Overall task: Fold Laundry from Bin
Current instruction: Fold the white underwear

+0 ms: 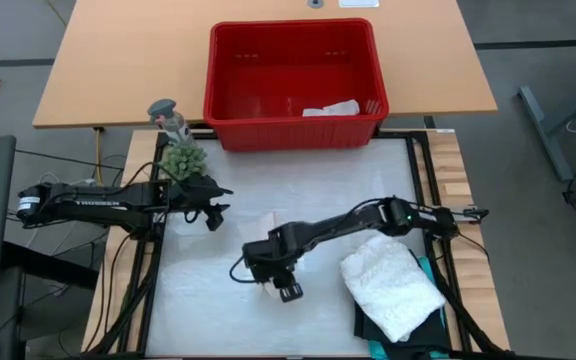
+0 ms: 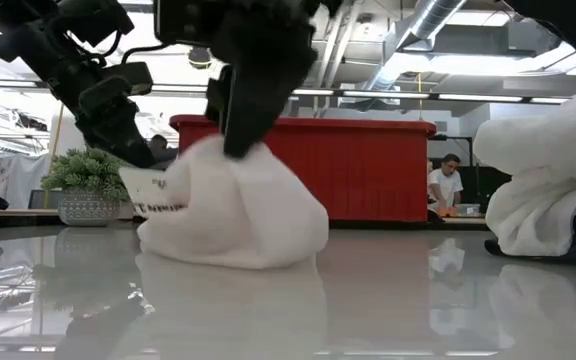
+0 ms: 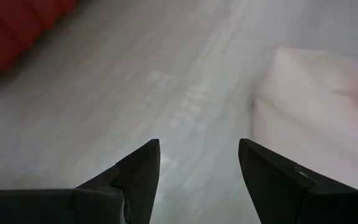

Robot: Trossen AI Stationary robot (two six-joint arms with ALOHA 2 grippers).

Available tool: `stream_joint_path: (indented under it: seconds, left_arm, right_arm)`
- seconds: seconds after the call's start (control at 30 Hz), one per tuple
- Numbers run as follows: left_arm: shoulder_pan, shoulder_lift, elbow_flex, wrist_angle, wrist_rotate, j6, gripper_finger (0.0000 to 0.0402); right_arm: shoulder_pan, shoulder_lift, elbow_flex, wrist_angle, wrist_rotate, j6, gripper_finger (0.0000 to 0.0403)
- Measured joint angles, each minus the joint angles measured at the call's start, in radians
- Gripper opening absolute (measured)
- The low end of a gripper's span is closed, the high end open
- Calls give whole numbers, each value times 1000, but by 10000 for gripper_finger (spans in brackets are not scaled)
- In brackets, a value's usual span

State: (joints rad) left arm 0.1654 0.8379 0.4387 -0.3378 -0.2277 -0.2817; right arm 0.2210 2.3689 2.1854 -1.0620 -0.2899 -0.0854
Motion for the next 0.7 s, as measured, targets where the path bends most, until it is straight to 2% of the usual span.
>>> stream_joint_path:
  seconds: [0.17, 0.27, 0.37, 0.47, 0.57, 0.7]
  left_arm:
    - [0, 0, 0, 69, 71, 15, 216]
    - [0, 0, 0, 74, 57, 16, 223]
    - [0, 0, 0, 73, 18, 15, 224]
    - [0, 0, -1, 72, -2, 8, 225]
    - [0, 0, -1, 69, -4, -9, 225]
    - [0, 0, -1, 54, -4, -12, 225]
  right_arm:
    - [-44, -45, 2, -81, -1, 145, 240]
    - [-76, -107, 2, -122, 23, 201, 273]
    - [-110, -156, 5, -166, 205, 294, 281]
    - [-147, -162, 4, -172, 395, 467, 281]
    - [-180, -146, 2, -123, 447, 612, 281]
    - [-201, -106, 3, -104, 495, 638, 281]
